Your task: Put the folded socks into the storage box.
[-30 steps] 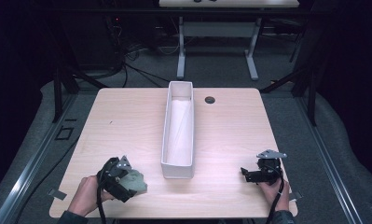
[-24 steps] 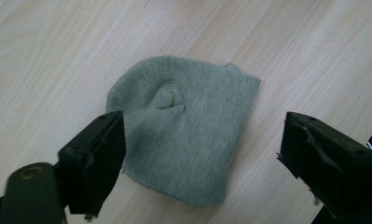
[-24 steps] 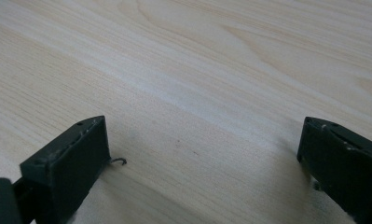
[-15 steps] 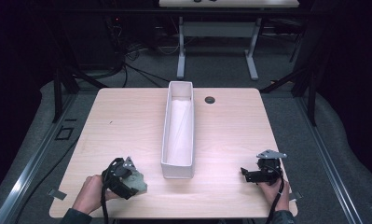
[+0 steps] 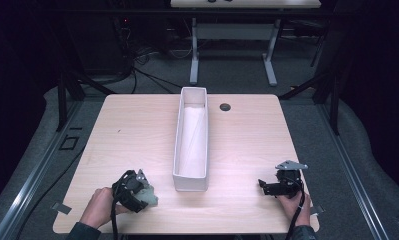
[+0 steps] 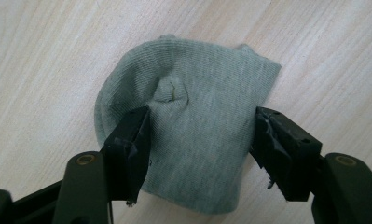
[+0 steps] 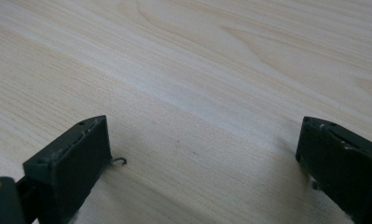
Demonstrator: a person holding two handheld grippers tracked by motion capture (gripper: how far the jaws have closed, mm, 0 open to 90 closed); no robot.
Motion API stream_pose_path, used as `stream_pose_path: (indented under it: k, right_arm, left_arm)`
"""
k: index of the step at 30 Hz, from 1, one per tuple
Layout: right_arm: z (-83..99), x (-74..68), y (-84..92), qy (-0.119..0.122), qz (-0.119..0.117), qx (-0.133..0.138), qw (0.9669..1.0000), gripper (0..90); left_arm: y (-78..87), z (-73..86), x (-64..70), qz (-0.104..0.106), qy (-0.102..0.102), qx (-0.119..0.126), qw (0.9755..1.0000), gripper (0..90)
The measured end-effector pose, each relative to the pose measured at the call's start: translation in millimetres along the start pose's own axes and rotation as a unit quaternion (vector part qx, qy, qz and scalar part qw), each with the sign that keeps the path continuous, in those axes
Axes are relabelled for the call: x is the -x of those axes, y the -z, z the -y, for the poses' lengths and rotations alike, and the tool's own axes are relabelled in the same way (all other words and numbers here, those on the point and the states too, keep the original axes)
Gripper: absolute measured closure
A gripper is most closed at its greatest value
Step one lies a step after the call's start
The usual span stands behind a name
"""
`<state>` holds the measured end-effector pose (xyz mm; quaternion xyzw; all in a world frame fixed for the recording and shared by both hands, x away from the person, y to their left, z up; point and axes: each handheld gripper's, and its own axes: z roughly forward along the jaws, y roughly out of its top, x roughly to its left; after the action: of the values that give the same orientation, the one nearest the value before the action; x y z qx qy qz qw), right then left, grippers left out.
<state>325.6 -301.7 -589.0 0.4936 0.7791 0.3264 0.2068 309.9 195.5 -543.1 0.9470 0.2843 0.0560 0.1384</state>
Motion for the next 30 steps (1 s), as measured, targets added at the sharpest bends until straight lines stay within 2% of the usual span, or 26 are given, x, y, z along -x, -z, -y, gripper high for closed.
stream_pose_path:
  k: [9, 17, 24, 30]
  right_arm:
    - [0.1, 0.1, -0.1, -0.001, -0.001, 0.002, 1.0000, 3.2]
    - [0.0, 0.1, -0.1, -0.002, -0.001, 0.002, 1.0000, 3.3]
    - [0.0, 0.1, 0.0, -0.001, 0.001, 0.002, 1.0000, 3.4]
    - [0.1, 0.2, 0.0, -0.002, 0.001, 0.003, 1.0000, 3.7]
  left_arm:
    - [-0.8, 2.1, -1.4, 0.002, 0.001, 0.006, 1.0000, 45.1]
    - [0.4, 3.3, -4.6, 0.006, 0.011, 0.012, 0.9998, 52.5]
    - [1.6, 6.9, -7.2, 0.000, 0.028, 0.027, 0.9992, 62.4]
    - [2.1, 6.4, -5.9, -0.005, 0.028, 0.029, 0.9992, 66.4]
